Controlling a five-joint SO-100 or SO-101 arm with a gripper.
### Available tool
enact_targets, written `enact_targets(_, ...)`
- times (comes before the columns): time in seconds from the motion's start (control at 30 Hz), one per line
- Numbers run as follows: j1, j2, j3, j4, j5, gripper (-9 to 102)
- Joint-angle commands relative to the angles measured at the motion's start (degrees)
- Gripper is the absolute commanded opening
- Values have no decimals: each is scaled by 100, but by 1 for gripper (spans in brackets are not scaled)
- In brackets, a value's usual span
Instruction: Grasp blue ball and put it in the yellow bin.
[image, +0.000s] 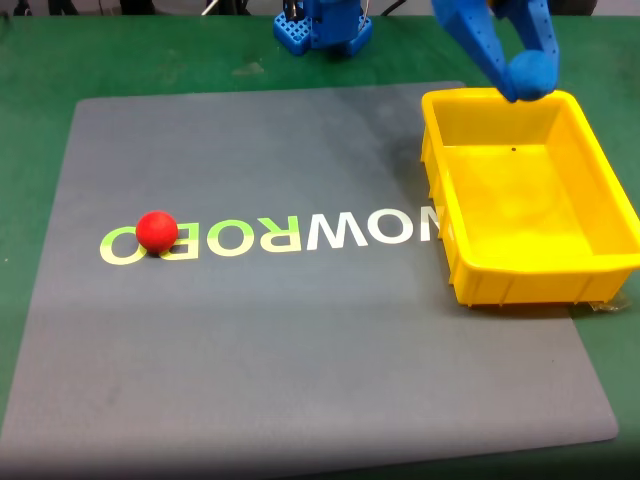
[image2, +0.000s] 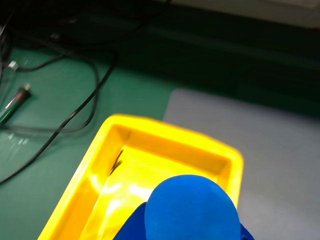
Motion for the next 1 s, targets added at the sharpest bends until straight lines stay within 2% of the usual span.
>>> enact_targets(0.0,-255,510,149,9,-35,0)
enact_targets(0.37,-352,457,387,-44,-97,2)
enact_targets(0.47,-299,448,387,-79,-97,29)
enact_targets(0.53,-264,439,387,-114,-97,35)
enact_targets(0.97,-88,826,536,-167,-255,36)
